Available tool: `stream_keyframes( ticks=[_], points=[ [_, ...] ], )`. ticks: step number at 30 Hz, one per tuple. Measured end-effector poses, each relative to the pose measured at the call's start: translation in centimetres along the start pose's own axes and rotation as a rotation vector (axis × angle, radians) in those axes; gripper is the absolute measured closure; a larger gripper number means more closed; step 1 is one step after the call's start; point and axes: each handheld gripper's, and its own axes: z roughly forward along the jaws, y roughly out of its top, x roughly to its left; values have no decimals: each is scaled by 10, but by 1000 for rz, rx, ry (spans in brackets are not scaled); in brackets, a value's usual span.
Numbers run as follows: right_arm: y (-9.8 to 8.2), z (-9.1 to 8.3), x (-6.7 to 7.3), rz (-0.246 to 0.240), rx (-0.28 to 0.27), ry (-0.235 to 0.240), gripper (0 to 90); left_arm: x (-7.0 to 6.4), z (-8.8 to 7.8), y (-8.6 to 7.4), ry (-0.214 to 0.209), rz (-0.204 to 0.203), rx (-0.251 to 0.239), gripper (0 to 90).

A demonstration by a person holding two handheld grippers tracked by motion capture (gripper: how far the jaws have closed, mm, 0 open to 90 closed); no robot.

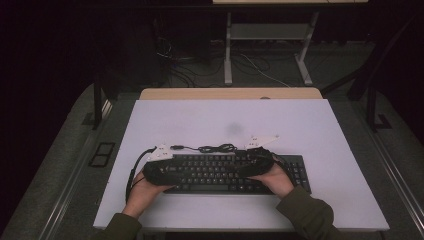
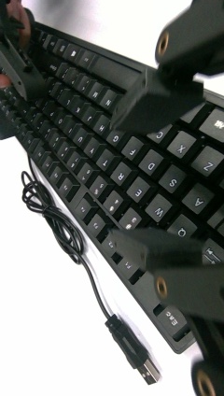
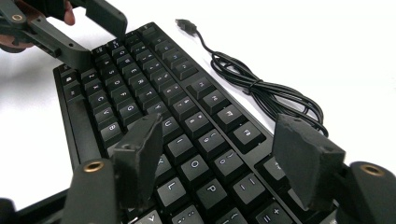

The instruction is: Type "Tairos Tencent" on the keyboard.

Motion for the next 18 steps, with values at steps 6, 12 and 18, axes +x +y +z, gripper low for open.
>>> stream_keyframes(
  ticks=[6, 12, 18],
  points=[
    [0, 0, -1, 1, -3, -1, 308, 1, -3, 0, -6, 3, 7, 590],
    [0, 0, 0, 2, -4, 2, 302, 1, -6, 0, -10, 21, 5, 746],
    [0, 1, 0, 5, -4, 1, 300, 1, -6, 0, -26, 26, 34, 881]
  ],
)
